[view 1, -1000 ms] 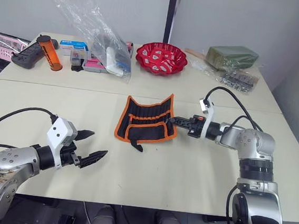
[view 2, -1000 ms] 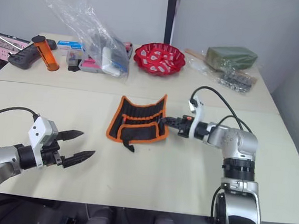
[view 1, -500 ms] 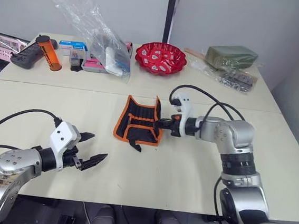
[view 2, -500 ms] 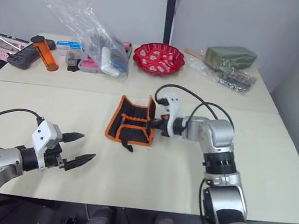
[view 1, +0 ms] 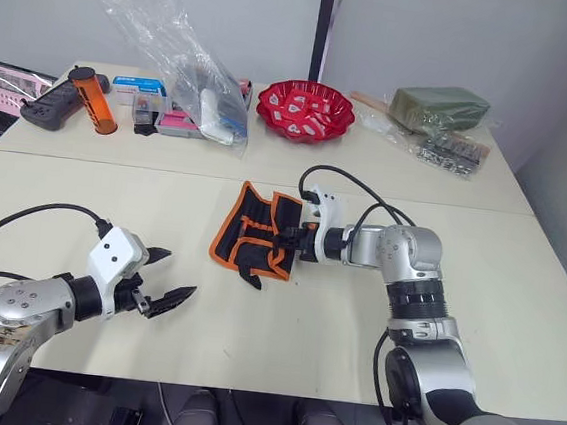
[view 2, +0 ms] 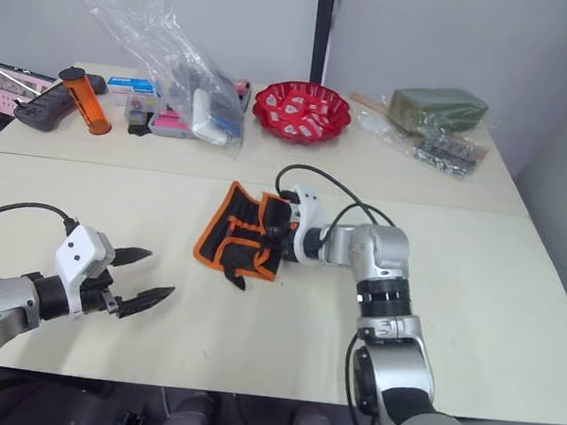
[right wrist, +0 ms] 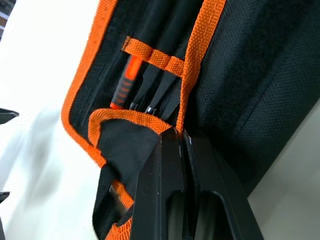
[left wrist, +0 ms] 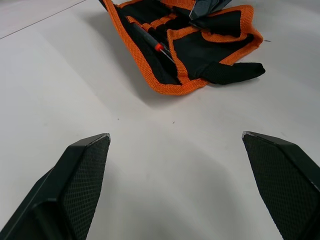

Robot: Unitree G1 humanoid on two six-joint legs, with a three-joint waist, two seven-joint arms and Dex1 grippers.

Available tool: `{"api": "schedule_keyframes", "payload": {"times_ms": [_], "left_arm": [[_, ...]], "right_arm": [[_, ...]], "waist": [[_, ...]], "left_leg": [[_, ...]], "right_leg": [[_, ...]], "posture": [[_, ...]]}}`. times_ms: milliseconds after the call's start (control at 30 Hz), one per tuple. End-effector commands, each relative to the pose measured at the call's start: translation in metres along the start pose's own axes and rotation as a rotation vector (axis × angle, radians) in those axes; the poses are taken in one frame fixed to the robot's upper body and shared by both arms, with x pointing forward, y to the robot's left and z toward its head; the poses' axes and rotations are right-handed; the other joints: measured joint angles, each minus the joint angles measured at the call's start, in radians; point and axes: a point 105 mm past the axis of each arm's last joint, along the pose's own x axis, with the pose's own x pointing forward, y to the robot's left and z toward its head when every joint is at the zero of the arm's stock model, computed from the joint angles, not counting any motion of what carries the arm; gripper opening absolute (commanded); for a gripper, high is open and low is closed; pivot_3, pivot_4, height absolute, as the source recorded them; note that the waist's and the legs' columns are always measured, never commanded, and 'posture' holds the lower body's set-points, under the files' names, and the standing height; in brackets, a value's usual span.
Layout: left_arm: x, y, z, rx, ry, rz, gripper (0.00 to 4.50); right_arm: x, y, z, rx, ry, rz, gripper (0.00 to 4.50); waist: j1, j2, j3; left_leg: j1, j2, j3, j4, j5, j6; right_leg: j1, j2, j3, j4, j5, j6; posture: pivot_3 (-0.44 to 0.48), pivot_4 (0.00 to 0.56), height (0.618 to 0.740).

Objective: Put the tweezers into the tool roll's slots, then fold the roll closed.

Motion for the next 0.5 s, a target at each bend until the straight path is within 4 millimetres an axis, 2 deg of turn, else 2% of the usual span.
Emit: {"api": "schedule_keyframes", "payload": {"times_ms": [33,233,267,300,367,400,500], "left_arm": [[-0.004,0.004,0.01,0.049,-0.025,0.021,4.5],[-0.003,0.008,0.013,0.035,-0.044,0.036,4.5],[-0.002,0.01,0.014,0.029,-0.049,0.039,4.5],[-0.002,0.011,0.015,0.025,-0.053,0.04,4.5],[-0.001,0.011,0.016,0.019,-0.061,0.034,4.5],[0.0,0.011,0.017,0.019,-0.063,0.029,4.5],[0.002,0.01,0.017,0.023,-0.061,0.015,4.5]], "right_arm": [[-0.002,0.0,0.004,0.076,-0.068,0.086,0.86],[-0.013,0.005,0.009,0.163,-0.11,0.2,2.93],[-0.016,0.006,0.01,0.185,-0.114,0.22,3.08],[-0.018,0.006,0.011,0.199,-0.117,0.233,3.62],[-0.021,0.005,0.012,0.217,-0.125,0.246,4.33],[-0.022,0.004,0.011,0.219,-0.126,0.249,4.47],[-0.025,0.005,0.006,0.202,-0.108,0.275,4.47]], "waist": [[0.0,0.0,0.0],[0.001,0.0,0.0],[0.001,0.0,0.0],[0.002,0.0,0.0],[0.001,0.0,0.0],[0.001,0.0,0.0],[0.0,0.0,0.0]], "left_leg": [[0.0,0.0,0.0,0.0,0.0,0.0],[0.0,0.0,0.0,0.0,0.0,0.0],[0.0,0.0,0.0,0.0,0.0,0.0],[0.0,0.0,0.0,0.0,0.0,0.0],[0.0,0.0,0.0,0.001,0.0,0.0],[0.0,0.0,0.0,0.001,0.0,0.0],[0.0,0.0,0.0,0.0,0.0,0.0]], "right_leg": [[0.0,0.0,0.0,0.0,0.0,0.0],[0.001,0.0,0.0,0.0,0.0,0.0],[0.001,0.0,0.0,0.0,0.0,0.0],[0.001,0.0,0.0,0.0,0.0,0.0],[0.001,0.0,0.0,0.0,0.0,0.0],[0.001,0.0,0.0,0.0,0.0,0.0],[0.001,0.0,0.0,0.0,0.0,0.0]], "posture": [[0.0,0.15,0.729],[0.0,0.15,0.729],[0.0,0.15,0.729],[0.0,0.15,0.729],[0.0,0.15,0.729],[0.0,0.15,0.729],[0.0,0.15,0.729]]}}
